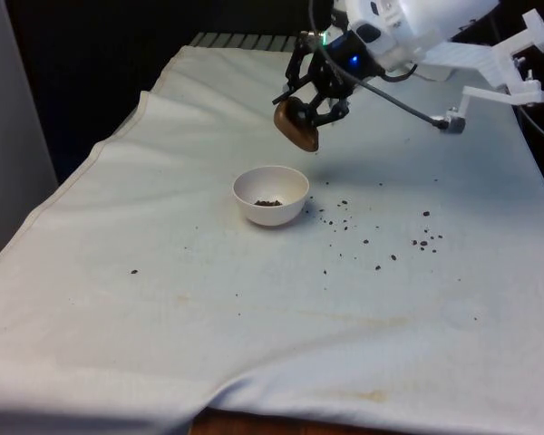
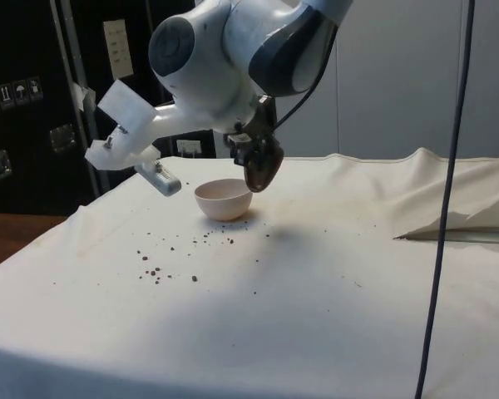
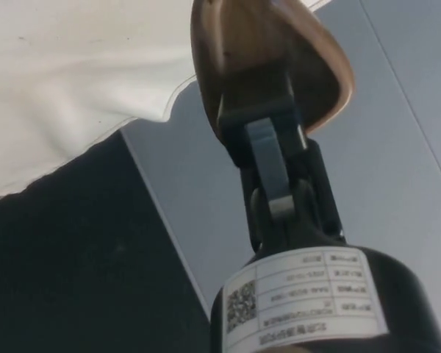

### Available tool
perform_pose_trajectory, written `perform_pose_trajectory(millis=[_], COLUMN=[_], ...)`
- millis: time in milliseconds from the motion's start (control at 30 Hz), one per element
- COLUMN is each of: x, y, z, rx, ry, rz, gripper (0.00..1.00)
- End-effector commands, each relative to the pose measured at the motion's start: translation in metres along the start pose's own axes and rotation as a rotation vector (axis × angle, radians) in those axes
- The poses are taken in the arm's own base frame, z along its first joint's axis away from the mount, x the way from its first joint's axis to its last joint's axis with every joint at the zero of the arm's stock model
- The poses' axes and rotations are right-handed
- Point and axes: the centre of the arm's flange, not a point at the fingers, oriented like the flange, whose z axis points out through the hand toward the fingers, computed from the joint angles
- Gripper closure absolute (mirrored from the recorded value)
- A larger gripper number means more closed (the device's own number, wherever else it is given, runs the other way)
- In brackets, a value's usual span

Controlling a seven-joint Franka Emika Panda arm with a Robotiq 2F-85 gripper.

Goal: Pour the coffee beans from the cup into the bowl.

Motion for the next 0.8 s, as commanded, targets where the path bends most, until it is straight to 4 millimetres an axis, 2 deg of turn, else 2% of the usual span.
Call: perform_pose_trajectory(millis=[0,767], x=[0.0,0.012], y=[0.001,0.007], z=[0.001,0.02], rx=[0.021,0.11], ry=[-0.011,-0.048], rz=[-0.012,-0.038], gripper=[0.97,0.97])
